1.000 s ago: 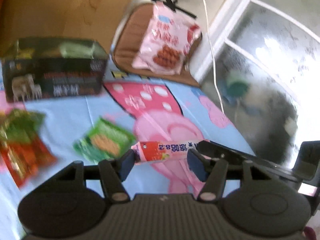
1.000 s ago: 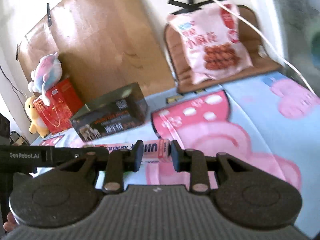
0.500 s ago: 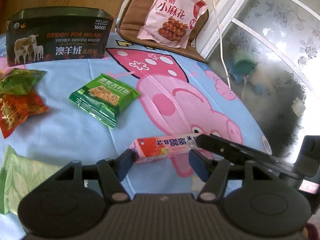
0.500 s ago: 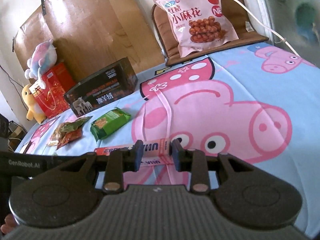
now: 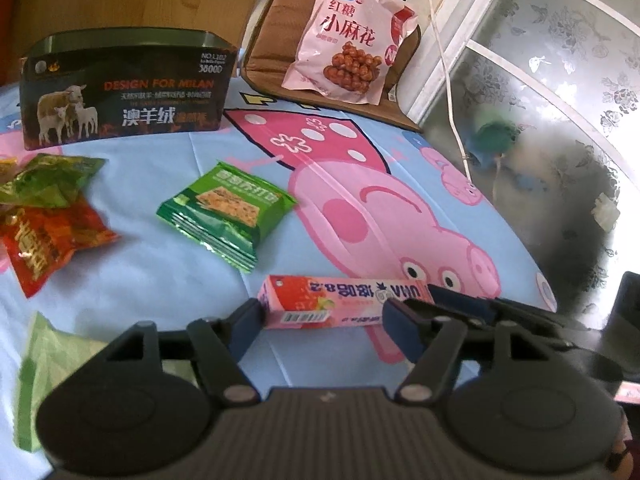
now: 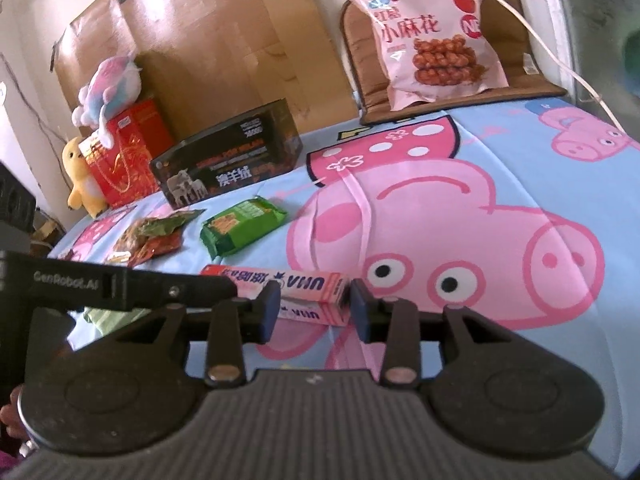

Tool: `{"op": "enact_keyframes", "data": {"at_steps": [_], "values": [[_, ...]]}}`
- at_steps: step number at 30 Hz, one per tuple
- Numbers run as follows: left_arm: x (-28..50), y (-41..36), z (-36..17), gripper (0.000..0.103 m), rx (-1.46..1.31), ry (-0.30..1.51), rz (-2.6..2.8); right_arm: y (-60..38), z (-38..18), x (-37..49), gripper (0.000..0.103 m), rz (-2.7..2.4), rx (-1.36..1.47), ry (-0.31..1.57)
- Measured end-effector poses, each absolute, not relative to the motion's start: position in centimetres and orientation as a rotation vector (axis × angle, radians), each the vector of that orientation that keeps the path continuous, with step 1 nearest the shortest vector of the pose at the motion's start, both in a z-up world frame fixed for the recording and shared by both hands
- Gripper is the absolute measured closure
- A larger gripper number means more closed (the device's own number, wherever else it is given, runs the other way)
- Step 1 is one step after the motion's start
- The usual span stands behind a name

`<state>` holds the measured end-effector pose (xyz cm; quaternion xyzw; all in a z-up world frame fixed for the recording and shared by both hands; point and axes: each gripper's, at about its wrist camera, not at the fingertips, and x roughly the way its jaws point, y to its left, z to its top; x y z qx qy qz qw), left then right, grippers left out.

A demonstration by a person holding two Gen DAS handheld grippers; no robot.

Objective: Organize snacks
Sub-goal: 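Lift the pink candy box and carry it toward the black box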

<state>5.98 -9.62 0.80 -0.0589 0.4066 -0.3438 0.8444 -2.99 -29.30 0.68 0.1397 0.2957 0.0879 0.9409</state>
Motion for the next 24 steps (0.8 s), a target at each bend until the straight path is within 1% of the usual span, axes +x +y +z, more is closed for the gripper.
{"op": "enact_keyframes", "data": {"at_steps": [4,6,8,10,11,12,19,24], "values": [[6.2,-9.0,0.8,0.036,-0.138,0.863,-0.736,-28.3,0.7,-2.8,0.058,0.18,0.222,0.599],[6.3,-8.9,0.8,0.036,-0.138,0.864,-0.741,-27.9,0.7,-2.8,0.053,0.185,0.197,0.596],[6.3,-8.9,0.8,0.036,-0.134,0.859,-0.742,-27.4,0.7,-2.8,0.052,0.176,0.163,0.592],[6.2,-9.0,0.9,0.037,-0.13,0.855,-0.739,-26.8,0.7,-2.7,0.055,0.156,0.13,0.588],[6.3,-8.9,1.0,0.037,-0.132,0.853,-0.739,-26.7,0.8,-2.7,0.059,0.142,0.123,0.587],[6.4,-8.7,1.2,0.037,-0.14,0.852,-0.744,-26.7,0.9,-2.6,0.061,0.134,0.124,0.586],[7.5,-7.1,4.6,0.037,-0.175,0.751,-0.756,-26.1,4.0,-1.4,0.062,0.128,0.124,0.473],[10.4,-5.2,6.7,0.037,-0.225,0.704,-0.722,-24.7,5.3,1.6,0.062,0.151,0.091,0.438]]}}
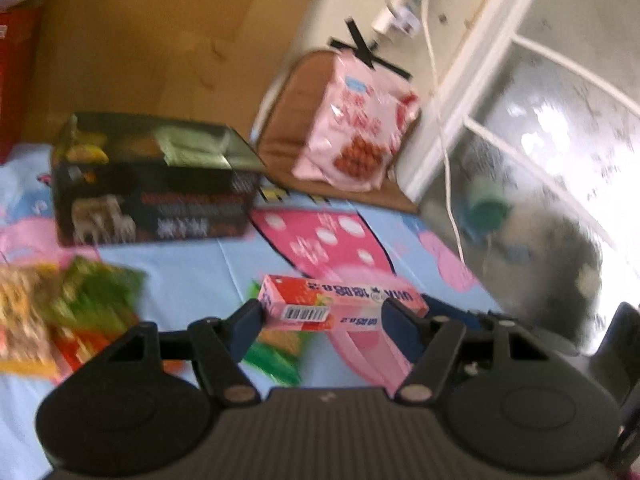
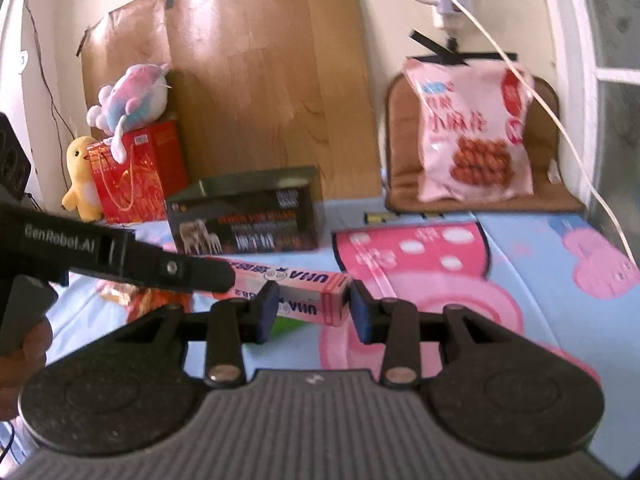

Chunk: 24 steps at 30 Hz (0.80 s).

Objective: Organize snacks
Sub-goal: 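Lift the pink candy box and carry it toward the black box, then lower the candy box into the black box and open the left tool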

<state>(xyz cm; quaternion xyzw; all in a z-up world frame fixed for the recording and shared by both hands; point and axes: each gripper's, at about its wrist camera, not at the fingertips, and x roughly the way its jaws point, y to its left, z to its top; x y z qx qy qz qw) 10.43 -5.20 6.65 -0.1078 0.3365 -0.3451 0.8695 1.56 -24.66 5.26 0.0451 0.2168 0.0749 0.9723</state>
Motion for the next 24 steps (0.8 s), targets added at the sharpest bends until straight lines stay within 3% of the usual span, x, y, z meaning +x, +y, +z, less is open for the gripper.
{"op": "enact_keyframes", "data": {"at_steps": [12,24], "values": [[17.9,-1.0,10.4,0.037,-0.262,0.59,-0.612,-20.8,8.0,10.5,0.061,0.218,0.037,0.356],[24.9,1.7,8.8,0.035,-0.331,0.615,-0.507,-17.4,7.4,18.2,0.06,0.264,0.016,0.389]]}}
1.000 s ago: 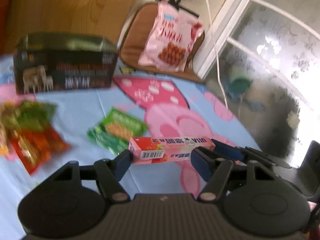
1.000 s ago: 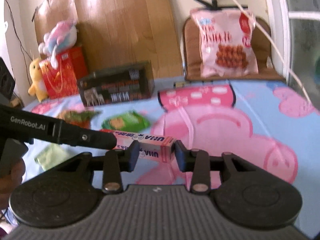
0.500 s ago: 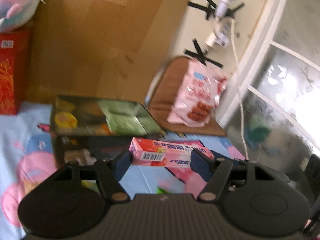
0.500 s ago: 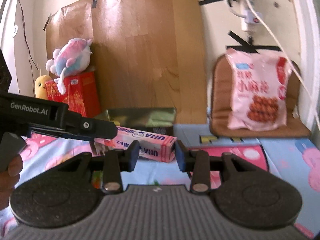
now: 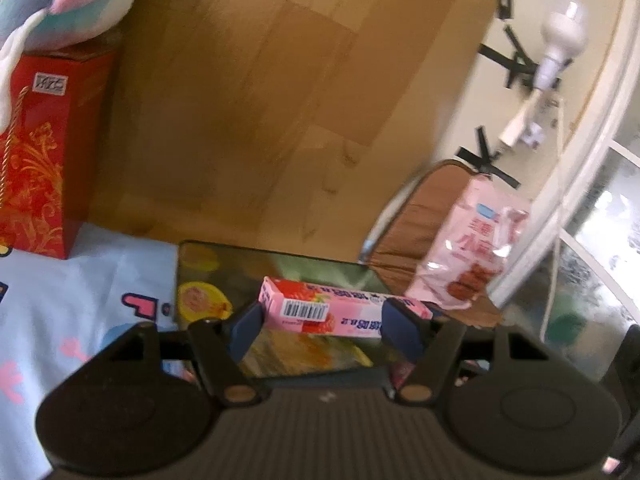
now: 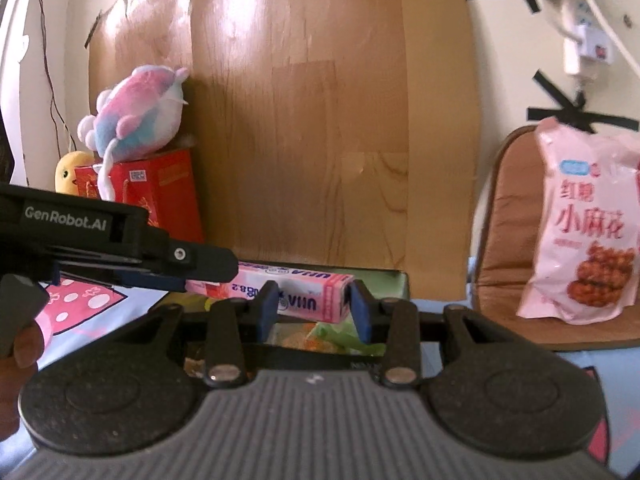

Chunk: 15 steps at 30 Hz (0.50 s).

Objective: Organize snacks
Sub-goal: 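Lower the candy box into the black box and open the left tool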

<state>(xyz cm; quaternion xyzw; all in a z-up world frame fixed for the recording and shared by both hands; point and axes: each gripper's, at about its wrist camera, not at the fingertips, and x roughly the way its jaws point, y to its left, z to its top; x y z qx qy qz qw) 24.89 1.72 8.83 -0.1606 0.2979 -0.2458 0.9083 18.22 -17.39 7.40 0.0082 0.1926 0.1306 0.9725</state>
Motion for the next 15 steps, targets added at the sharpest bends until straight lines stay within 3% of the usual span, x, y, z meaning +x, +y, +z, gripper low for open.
{"op": "enact_keyframes", "data": {"at_steps": [5,15], "values": [[27.2,2.2,7.6,0.03,-0.335,0.645,-0.466,-15.5,6.0,20.6,0.049,0.273,-0.013,0.44],[22.2,3.2,9.7,0.027,-0.34,0.543,-0.524,-16.5,7.9,16.5,0.048,0.31,0.068,0.401]]}}
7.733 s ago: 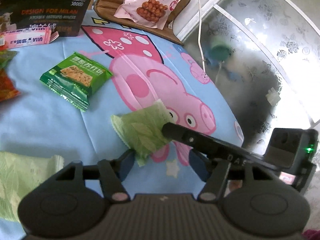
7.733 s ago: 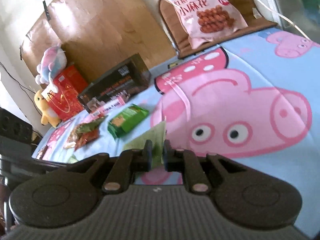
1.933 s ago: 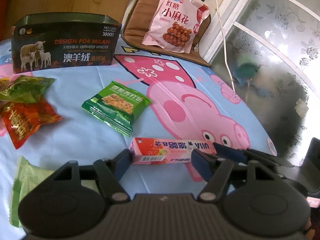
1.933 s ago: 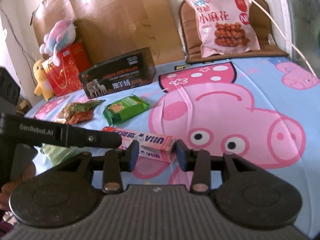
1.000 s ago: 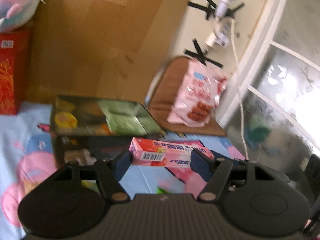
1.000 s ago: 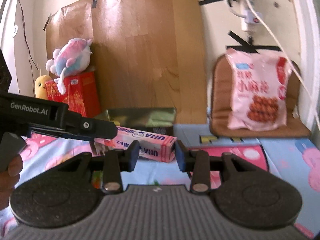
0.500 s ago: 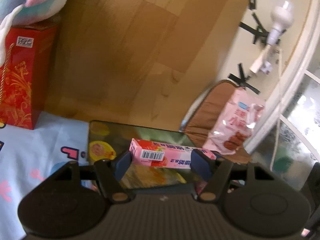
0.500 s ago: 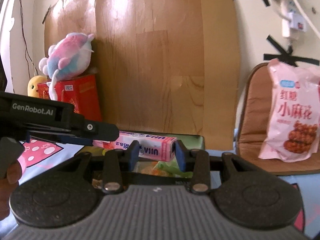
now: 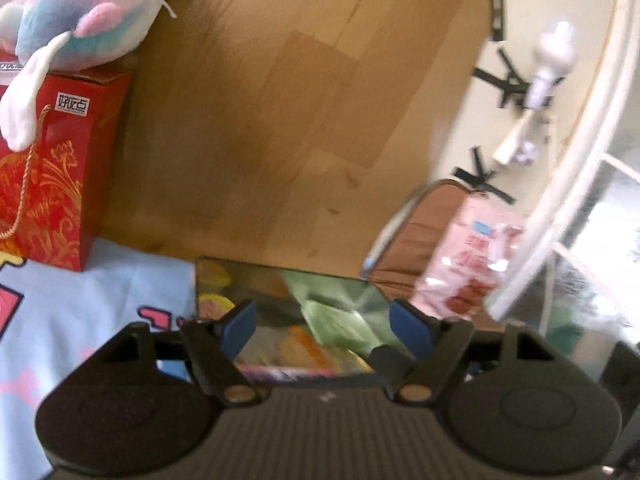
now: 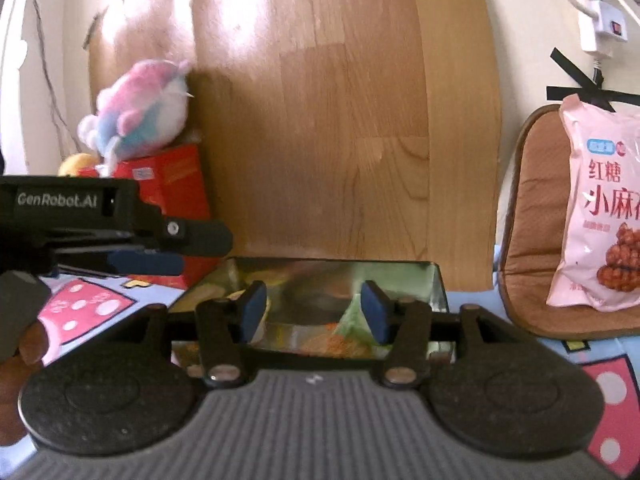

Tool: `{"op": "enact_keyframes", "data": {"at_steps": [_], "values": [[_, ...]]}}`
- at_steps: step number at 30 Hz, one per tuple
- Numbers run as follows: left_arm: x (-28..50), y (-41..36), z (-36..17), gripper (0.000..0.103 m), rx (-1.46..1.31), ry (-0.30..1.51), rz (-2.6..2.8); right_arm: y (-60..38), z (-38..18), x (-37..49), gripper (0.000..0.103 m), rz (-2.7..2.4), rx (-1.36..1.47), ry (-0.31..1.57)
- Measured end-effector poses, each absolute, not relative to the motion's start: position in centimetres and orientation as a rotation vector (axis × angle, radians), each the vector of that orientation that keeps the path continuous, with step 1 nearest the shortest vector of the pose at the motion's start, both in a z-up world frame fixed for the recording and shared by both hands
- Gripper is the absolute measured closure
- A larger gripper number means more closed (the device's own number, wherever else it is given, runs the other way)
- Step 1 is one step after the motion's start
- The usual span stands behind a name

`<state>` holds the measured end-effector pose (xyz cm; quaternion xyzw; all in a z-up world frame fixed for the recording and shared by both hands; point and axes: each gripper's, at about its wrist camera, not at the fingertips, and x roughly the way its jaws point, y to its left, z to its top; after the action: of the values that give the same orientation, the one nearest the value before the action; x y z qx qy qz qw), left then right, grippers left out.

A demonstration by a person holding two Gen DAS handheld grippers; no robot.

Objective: Organize snacks
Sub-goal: 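Lower the candy box into the black box and open the left tool, then reach the left tool toward the pale green leaf-pattern packet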

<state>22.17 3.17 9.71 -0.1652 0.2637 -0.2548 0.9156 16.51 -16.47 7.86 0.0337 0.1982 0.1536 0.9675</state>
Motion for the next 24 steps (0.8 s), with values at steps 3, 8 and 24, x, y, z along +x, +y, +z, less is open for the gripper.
{"op": "enact_keyframes", "data": {"at_steps": [3,8,24], "values": [[19.4,3.5,9.5,0.025,-0.329,0.538,-0.553,-17.0,7.9,13.8,0.048,0.364,0.063,0.409],[15.2,4.8,8.3,0.024,-0.346,0.581,-0.621,-18.1,6.9,9.7,0.047,0.468,0.061,0.473],[7.4,7.4,3.2,0.021,-0.381,0.738,-0.687,-18.4,4.4,0.2,0.045,0.569,0.035,0.592]]}}
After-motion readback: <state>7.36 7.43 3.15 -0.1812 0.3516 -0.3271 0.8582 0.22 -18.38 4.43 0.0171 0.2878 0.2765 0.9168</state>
